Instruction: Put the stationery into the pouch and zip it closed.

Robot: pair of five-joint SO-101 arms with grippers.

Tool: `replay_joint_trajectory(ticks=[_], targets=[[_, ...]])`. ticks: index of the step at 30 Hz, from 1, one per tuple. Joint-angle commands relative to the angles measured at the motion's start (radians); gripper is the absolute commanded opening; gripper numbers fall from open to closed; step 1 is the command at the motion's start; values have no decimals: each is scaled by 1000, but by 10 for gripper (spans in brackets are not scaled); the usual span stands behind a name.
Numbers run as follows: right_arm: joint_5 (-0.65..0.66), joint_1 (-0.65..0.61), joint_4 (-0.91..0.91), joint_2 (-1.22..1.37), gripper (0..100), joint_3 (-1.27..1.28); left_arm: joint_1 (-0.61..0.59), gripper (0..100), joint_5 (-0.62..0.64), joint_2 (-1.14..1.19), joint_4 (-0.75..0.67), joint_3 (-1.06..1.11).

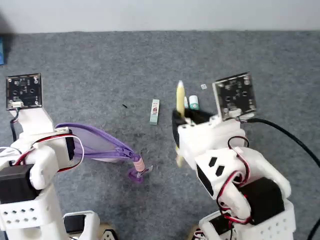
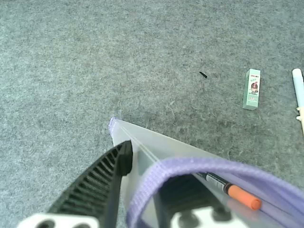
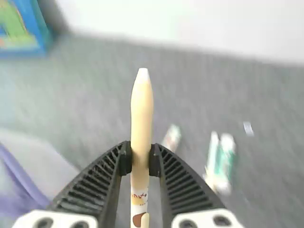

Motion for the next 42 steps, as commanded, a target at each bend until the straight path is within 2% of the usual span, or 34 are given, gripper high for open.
replay_joint_trajectory(ticks=[1,9,18,26,32,36,38,42], targets=[[-72,-81,-200,-25,8,9,0,11,0,17,14,36],[-92,-234,-582,-16,8,34,-2,11,0,20,12,36],[-91,-384,-739,-15,8,138,0,11,0,23,12,38],[-49,-433,-852,-15,8,307,0,11,0,17,5,70],[8,-433,-857,-15,28,359,2,11,0,17,3,68],[61,-450,-754,-16,180,351,2,11,0,20,3,68],[60,-463,-720,-25,221,350,2,11,0,21,3,68],[58,-476,-699,-21,161,298,2,11,0,20,3,68]])
